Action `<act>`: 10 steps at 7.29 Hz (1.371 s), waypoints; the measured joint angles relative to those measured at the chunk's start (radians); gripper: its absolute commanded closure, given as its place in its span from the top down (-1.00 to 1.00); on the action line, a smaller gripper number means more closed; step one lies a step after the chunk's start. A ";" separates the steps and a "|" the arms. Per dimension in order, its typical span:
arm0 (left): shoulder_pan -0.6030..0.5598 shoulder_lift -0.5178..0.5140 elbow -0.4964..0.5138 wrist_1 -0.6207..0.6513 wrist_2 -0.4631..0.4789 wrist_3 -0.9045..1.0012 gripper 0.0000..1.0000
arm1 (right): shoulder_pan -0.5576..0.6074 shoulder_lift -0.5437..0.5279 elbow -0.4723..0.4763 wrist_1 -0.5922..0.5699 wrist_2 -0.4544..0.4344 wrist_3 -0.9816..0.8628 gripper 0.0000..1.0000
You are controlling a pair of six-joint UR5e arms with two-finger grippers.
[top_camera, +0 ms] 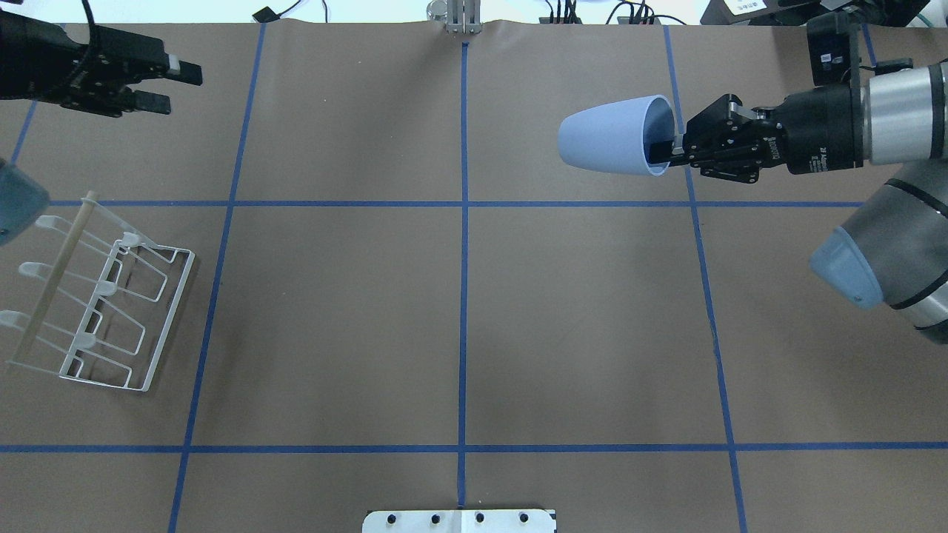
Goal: Hang cup on cup holder
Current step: 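Carry the cup toward the table center with the right gripper while the left gripper approaches, then close the left gripper on the cup's closed bottom end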
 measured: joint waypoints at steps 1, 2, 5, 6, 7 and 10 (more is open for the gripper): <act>0.065 -0.039 -0.010 -0.057 0.055 -0.153 0.94 | -0.015 0.001 0.005 0.079 -0.006 0.069 -1.00; 0.144 -0.060 -0.035 -0.110 0.160 -0.281 0.94 | -0.025 0.003 0.009 0.159 -0.024 0.127 -1.00; 0.336 -0.112 -0.133 -0.168 0.405 -0.560 0.94 | -0.101 0.007 0.009 0.389 -0.191 0.227 -1.00; 0.352 -0.140 -0.143 -0.169 0.422 -0.641 0.94 | -0.150 0.008 0.009 0.440 -0.263 0.233 -1.00; 0.362 -0.160 -0.152 -0.170 0.441 -0.704 0.94 | -0.185 0.010 0.010 0.463 -0.305 0.235 -1.00; 0.385 -0.190 -0.180 -0.168 0.498 -0.834 0.94 | -0.221 0.014 0.013 0.477 -0.331 0.234 -1.00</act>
